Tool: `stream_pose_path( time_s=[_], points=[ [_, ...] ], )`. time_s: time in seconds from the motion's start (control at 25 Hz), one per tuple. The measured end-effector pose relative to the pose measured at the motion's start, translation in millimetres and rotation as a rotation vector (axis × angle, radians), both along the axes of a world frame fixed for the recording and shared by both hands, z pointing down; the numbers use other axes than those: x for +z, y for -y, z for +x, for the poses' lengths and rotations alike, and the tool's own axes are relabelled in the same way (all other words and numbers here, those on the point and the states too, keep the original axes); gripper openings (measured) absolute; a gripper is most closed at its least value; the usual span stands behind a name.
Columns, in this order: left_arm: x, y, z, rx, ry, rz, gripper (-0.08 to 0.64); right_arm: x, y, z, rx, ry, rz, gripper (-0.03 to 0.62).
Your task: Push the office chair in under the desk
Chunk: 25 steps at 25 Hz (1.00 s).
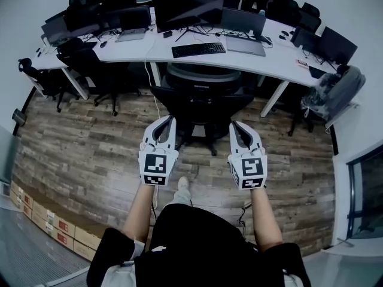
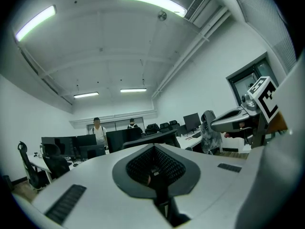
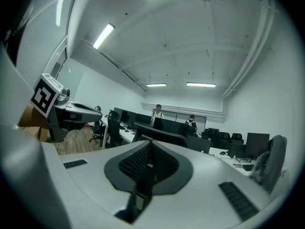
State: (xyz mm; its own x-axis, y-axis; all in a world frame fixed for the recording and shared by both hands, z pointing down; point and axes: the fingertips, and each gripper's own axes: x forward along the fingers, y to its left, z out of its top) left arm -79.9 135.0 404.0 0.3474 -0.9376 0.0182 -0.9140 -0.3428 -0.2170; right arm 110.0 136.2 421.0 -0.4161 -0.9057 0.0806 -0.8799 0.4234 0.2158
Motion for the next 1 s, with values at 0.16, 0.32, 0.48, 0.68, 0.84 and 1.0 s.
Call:
stream_pose_path(
  time_s=[0.16, 0.32, 0.48, 0.68, 0.84, 1.0],
  points=[
    [11.9, 25.6, -2.7, -0.001, 0.029, -0.026, 0.015, 12.3, 24.7, -1.1, -0.007, -0.019, -0.021, 0.026],
    [24.4, 53.1, -4.3, 0.003, 0.051, -0.06, 0.015, 26.2, 52.5, -5.1, -0.011, -0.043, -0.055, 0.026],
    [38.5, 84.9, -6.0, 0.012, 0.08, -0.1, 0.017, 37.4, 83.5, -12.1, -0.021, -0.069, -0.084, 0.028],
    [50.5, 119.2, -4.3, 0.06, 0.141, -0.126, 0.025, 47.5, 118.0, -22.4, -0.019, -0.119, -0.115, 0.028],
    [68.3, 143.4, -1.0, 0.132, 0.155, -0.193, 0.146, 58.9, 140.7, -25.5, -0.016, -0.127, -0.156, 0.059],
    [89.1, 165.9, -2.3, 0.176, 0.214, -0.25, 0.216, 74.8, 158.8, -26.5, -0.017, -0.168, -0.201, 0.136]
  ],
)
